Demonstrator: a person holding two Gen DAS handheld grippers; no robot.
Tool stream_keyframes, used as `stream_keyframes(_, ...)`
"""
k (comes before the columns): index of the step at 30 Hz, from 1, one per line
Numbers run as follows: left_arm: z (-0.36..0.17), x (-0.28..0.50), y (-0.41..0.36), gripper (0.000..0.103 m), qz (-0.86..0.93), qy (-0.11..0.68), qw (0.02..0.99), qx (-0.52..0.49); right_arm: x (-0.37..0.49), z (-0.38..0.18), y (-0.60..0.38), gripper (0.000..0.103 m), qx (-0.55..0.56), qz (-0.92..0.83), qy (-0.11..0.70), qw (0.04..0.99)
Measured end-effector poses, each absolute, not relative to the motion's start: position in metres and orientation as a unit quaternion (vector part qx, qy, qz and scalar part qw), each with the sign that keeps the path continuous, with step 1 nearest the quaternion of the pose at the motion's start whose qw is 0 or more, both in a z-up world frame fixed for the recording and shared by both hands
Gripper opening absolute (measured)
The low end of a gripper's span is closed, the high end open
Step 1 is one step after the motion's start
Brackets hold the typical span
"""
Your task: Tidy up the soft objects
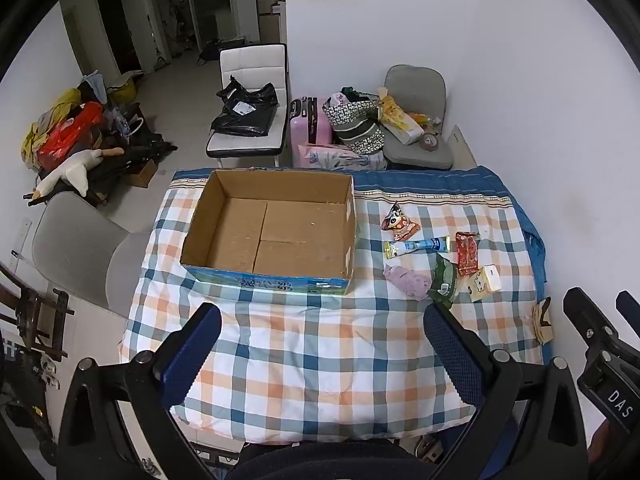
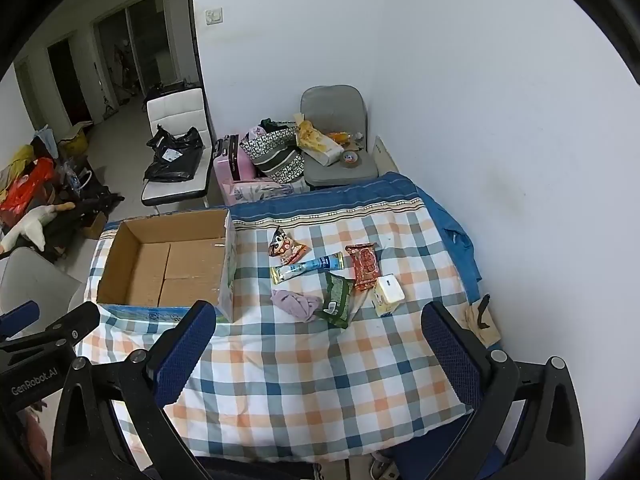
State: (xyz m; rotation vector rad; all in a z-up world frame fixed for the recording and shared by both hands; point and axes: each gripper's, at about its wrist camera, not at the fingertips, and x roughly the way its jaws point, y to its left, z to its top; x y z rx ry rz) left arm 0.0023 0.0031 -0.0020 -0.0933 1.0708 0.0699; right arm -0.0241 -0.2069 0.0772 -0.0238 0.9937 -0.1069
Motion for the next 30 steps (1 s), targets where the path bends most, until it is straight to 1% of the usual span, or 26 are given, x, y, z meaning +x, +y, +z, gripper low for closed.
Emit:
stream_keyframes(11, -0.001, -0.003, 0.009, 0.103, 0.038, 0.505, 0.861, -0.043, -0.022, 0.076, -0.205, 0.103, -0.011, -0.048, 0.473, 0.880)
stream_keyframes(19, 0.008, -0.002, 0.010, 0.103, 0.044, 0.501, 0.864, -0.037, -0.019, 0.089, -0.206, 0.103, -0.010, -0.037, 0.463, 0.886)
stream_keyframes(30, 0.014, -0.001, 0.010, 0.103, 0.045, 0.498, 0.865, -0.034, -0.023, 0.091, -0.209, 0.103, -0.010, -0.035, 0.455, 0.890)
